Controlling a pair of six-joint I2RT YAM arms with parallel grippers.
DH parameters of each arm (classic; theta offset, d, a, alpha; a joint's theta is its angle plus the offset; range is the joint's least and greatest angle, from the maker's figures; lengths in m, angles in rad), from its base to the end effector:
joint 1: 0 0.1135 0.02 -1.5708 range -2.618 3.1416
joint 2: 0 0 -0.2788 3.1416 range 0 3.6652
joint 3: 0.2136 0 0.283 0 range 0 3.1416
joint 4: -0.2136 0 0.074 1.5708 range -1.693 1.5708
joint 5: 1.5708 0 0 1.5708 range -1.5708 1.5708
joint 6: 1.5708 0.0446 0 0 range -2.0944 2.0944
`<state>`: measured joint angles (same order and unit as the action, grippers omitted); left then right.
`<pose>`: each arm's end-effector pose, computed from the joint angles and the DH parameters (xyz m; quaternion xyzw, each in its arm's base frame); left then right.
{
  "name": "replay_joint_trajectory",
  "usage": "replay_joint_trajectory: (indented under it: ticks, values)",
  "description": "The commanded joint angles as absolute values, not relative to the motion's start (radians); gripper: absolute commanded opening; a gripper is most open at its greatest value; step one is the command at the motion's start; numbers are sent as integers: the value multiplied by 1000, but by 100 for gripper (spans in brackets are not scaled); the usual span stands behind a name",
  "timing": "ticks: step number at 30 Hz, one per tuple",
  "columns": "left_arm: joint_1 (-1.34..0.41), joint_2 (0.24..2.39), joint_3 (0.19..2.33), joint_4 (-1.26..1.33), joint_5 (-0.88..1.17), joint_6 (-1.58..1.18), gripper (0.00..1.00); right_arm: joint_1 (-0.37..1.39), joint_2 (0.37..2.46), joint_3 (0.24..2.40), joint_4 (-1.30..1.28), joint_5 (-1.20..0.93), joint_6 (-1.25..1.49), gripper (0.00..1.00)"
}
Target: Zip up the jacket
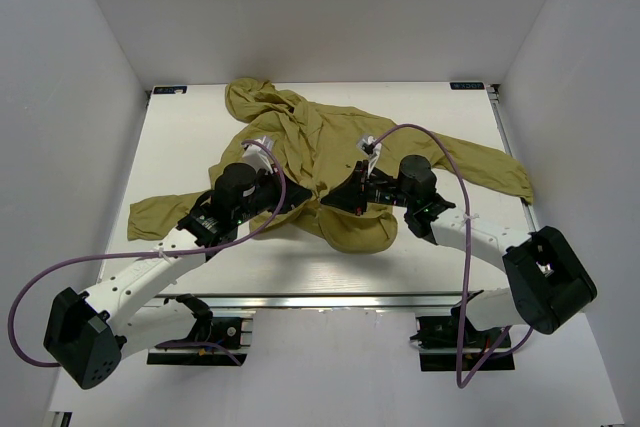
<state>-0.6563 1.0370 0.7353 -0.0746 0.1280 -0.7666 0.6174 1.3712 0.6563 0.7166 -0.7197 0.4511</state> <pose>0.2104 -0.1693 0.2852 -0.0096 0.8259 -0.4065 0.3905 0.2443 0.2095 0.2509 -0.3033 0.6383 0.5514 0.4434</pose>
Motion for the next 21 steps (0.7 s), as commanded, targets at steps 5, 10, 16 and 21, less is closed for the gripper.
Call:
replay_joint_trajectory:
  ticks: [5,10,16,21]
  values:
    - [-653,1012,741,-54,135,-765,0,623,1335,649,749,-703,430,0]
    - [-653,1011,741,-60,130,-764,0,623,1302,641,758,-669,425,0]
    - [-653,1012,739,-43,137,-764,0,623,1310,657,762,-709,443,0]
    - [-653,1009,738,-43,141,-762,0,623,1325,661,747,-713,440,0]
